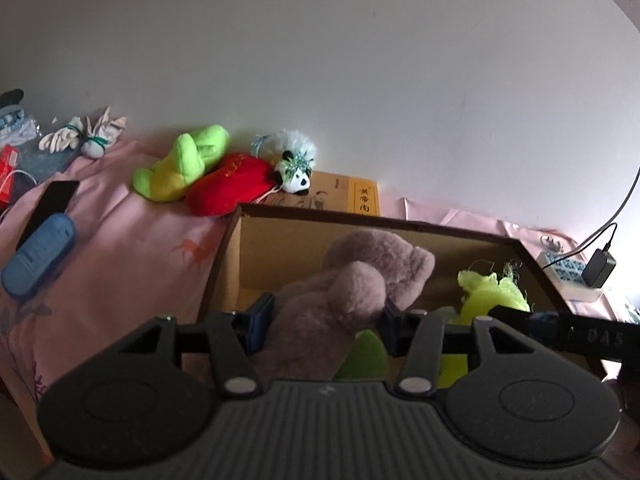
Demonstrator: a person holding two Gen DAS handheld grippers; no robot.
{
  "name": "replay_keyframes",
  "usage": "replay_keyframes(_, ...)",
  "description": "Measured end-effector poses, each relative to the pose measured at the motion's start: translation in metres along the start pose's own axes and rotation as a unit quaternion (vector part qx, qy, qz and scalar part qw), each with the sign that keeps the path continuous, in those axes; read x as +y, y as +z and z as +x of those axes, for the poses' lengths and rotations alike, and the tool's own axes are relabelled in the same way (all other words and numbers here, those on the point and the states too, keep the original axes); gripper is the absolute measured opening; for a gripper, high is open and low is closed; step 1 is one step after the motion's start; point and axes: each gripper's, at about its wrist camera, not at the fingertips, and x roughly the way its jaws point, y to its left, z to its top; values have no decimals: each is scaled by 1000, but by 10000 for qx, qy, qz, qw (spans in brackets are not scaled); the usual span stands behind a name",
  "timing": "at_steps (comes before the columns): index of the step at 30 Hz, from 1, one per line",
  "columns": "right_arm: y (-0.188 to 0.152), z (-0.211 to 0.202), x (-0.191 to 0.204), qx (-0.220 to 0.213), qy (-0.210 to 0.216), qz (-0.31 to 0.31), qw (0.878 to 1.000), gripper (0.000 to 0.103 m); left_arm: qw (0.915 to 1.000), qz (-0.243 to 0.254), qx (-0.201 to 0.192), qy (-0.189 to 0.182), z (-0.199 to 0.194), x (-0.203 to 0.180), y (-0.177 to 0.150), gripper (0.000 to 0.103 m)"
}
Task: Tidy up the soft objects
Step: 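Carry the teddy bear with the left tool while the right tool carries the puff to the box, then open the left tool to drop the teddy bear into the box while the right tool drops the puff, then withdraw both tools from the box toward the remaining toys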
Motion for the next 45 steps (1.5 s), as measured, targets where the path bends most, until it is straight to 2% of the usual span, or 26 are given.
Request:
replay_keyframes(4,2,3,0,212,-233,-266,9991,25,10000,7,41,49,2,3,-1,65)
replay_keyframes(5,3,0,-3,227,-192,-219,9993,25,9999,7,-4,121,1,3,-1,68)
replay_keyframes(7,6,-4,-13,328,233,161,9991,25,9998,19,-102,186,-4,4,2,69)
replay_keyframes(8,7,-2,-12,415,239,169,9987,25,9998,20,-133,178,-7,5,3,69)
replay_keyframes(10,6,-10,-3,246,-65,-256,9993,26,9997,15,-181,163,-13,6,5,70)
replay_keyframes(11,6,-18,-3,86,37,-248,9996,26,9997,16,-197,167,-17,6,6,70)
replay_keyframes(13,9,-25,-12,158,527,226,9982,26,9995,28,-247,184,-25,6,6,70)
replay_keyframes(14,10,-29,-15,127,633,363,9973,26,9994,33,-281,200,-29,6,6,70)
replay_keyframes(16,10,-39,-13,-61,667,280,9974,26,9990,51,-371,249,-40,6,6,70)
replay_keyframes(22,2,-69,-2,-186,639,121,9977,26,9962,339,-660,451,-80,-2,4,70)
replay_keyframes(27,-11,-95,17,-461,457,-206,9977,26,9938,605,-715,596,-113,-15,-4,72)
replay_keyframes(30,-20,-110,19,-524,542,-133,9971,25,9911,766,-784,752,-133,-25,-11,74)
replay_keyframes(36,-38,-134,26,-560,834,-65,9949,26,9884,996,-744,875,-166,-40,-29,82)
replay_keyframes(38,-44,-141,27,-541,951,-28,9940,26,9880,1016,-757,882,-176,-44,-35,95)
replay_keyframes(39,-48,-145,28,-541,995,-12,9936,26,9875,1029,-799,883,-181,-46,-38,98)
replay_keyframes(45,-69,-165,30,-545,1263,110,9904,26,9862,1040,-857,958,-209,-52,-53,97)
